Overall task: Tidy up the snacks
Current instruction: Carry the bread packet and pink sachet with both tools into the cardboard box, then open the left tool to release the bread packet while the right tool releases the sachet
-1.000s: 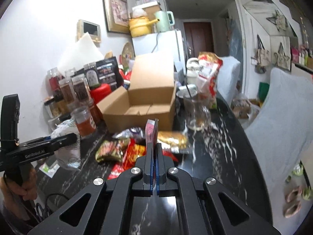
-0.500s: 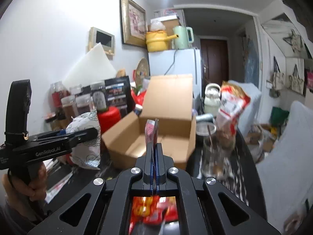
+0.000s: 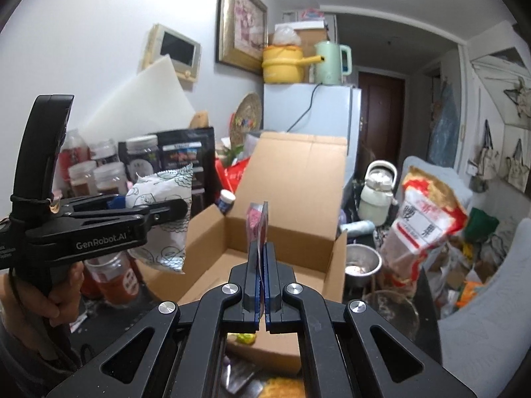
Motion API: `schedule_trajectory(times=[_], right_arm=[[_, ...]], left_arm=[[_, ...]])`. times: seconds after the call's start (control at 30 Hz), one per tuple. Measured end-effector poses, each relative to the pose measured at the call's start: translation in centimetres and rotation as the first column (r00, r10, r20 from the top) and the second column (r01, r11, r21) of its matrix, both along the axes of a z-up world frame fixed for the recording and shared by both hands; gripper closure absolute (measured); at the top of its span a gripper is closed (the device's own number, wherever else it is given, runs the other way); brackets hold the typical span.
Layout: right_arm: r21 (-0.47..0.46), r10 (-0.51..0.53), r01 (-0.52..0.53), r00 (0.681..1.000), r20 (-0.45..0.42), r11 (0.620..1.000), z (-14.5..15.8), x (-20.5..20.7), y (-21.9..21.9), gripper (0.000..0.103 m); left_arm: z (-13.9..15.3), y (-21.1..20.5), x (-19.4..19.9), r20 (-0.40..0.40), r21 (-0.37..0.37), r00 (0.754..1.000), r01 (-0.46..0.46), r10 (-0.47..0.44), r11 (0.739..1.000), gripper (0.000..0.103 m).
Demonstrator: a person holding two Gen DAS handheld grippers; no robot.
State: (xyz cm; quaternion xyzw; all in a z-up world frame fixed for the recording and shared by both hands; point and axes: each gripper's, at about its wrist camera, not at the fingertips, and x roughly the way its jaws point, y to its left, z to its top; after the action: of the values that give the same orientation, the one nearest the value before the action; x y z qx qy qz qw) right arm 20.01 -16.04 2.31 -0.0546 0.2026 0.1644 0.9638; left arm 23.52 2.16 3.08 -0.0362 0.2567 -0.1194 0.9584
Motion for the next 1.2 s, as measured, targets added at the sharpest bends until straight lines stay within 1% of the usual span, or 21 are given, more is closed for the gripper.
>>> schedule_trajectory(times=[0.13, 0.3, 0.53, 0.67, 0.73, 0.87, 0.9, 0.93, 0.97, 1.03, 1.07, 1.13, 1.2], right_arm=[[-0.001, 0.004, -0.004, 0.999, -0.047, 1.0, -1.5, 2.2, 0.1, 0.101], [-0.025, -0.004, 0.002, 0.996, -0.092, 1.0, -3.3, 4.3, 0.6, 0.101], [-0.055, 0.005, -0.015, 0.985, -0.17, 0.998, -5.8, 6.2, 1.2, 0.101], [-0.066, 0.008, -0.023, 0.974, -0.228, 0.998, -7.1, 7.0, 1.6, 0.101], [-0.071, 0.009, -0.027, 0.968, -0.251, 0.997, -7.6, 7.4, 1.8, 0.101], [-0.08, 0.022, -0.047, 0.958, -0.285, 0.996, -8.4, 7.5, 2.3, 0.099], [-0.087, 0.019, -0.046, 0.957, -0.288, 0.995, -8.5, 7.5, 2.4, 0.098], [-0.096, 0.014, -0.044, 0.957, -0.289, 0.994, -8.6, 7.4, 2.4, 0.093], [-0.104, 0.008, -0.039, 0.958, -0.287, 0.994, -8.6, 7.3, 2.5, 0.084], [-0.111, 0.0, -0.033, 0.959, -0.283, 0.993, -8.6, 7.1, 2.3, 0.074], [-0.115, -0.005, -0.029, 0.959, -0.284, 0.993, -8.5, 7.0, 2.2, 0.071], [-0.125, -0.018, -0.018, 0.959, -0.282, 0.992, -8.5, 6.8, 2.0, 0.068], [-0.134, -0.031, -0.007, 0.96, -0.279, 0.991, -8.4, 6.7, 1.8, 0.068]], left_arm=[[-1.9, -0.4, 2.0, -0.056, 0.012, 0.998, 0.009, -0.009, 1.0, 0.053], [-4.1, -1.1, 3.8, -0.128, 0.037, 0.992, 0.026, -0.021, 0.999, 0.053], [-6.4, -1.2, 5.5, -0.202, 0.063, 0.979, 0.011, 0.002, 0.998, 0.053], [-7.6, -1.4, 6.1, -0.256, 0.101, 0.967, 0.007, 0.019, 0.995, 0.053], [-8.2, -1.3, 6.4, -0.287, 0.108, 0.958, 0.013, 0.019, 0.994, 0.053], [-9.5, -1.4, 6.7, -0.36, 0.131, 0.932, 0.018, 0.031, 0.991, 0.052], [-9.7, -1.4, 6.8, -0.367, 0.141, 0.929, 0.015, 0.038, 0.99, 0.052], [-9.8, -1.5, 6.8, -0.366, 0.15, 0.93, 0.013, 0.043, 0.989, 0.052], [-9.8, -1.5, 6.7, -0.363, 0.154, 0.931, 0.013, 0.044, 0.988, 0.052], [-9.9, -1.6, 6.7, -0.368, 0.163, 0.929, 0.014, 0.047, 0.987, 0.051], [-10.0, -1.7, 6.8, -0.375, 0.171, 0.926, 0.016, 0.05, 0.985, 0.05], [-10.1, -1.8, 6.8, -0.382, 0.187, 0.922, 0.014, 0.06, 0.982, 0.05], [-10.1, -1.8, 6.9, -0.38, 0.19, 0.923, 0.011, 0.064, 0.982, 0.05]])
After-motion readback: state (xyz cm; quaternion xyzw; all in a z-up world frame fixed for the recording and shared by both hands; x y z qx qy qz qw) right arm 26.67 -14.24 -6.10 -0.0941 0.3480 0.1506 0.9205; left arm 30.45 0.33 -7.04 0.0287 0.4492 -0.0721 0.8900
